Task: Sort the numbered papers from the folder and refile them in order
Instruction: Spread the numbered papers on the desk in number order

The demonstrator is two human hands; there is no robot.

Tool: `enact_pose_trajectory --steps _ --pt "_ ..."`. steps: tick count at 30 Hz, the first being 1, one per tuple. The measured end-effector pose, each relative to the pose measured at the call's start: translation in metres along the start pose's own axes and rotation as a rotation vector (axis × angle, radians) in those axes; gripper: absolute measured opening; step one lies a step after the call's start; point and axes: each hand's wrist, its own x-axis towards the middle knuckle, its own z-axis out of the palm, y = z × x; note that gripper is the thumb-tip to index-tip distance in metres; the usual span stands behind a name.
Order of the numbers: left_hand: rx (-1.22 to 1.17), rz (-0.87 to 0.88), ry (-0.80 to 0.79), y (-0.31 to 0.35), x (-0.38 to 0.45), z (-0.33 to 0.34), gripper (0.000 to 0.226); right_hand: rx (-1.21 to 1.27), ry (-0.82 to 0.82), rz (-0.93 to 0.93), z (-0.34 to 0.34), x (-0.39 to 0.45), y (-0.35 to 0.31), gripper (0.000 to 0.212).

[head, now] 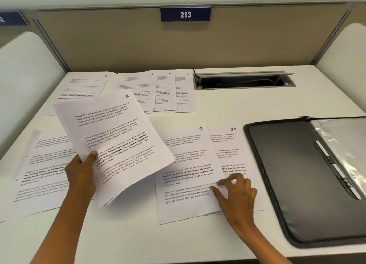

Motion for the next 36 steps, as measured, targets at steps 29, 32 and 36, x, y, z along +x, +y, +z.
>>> enact_pose_trajectory --steps 29,32,36 --pt "-0.041 -0.169 -0.399 -0.029 -0.050 0.022 0.021 0.981 -0.267 0.379 -0.005 0.088 -0.078 0.017" --pt "0.008 -0.134 -0.387 -0.022 -0.040 0.012 0.026 0.898 -0.234 0.432 0.003 0.093 -0.077 0.012" --pt "-0.016 -0.124 -0.236 -0.013 -0.015 -0.016 0.024 0.792 -0.179 0.454 0.009 0.101 -0.074 0.010"
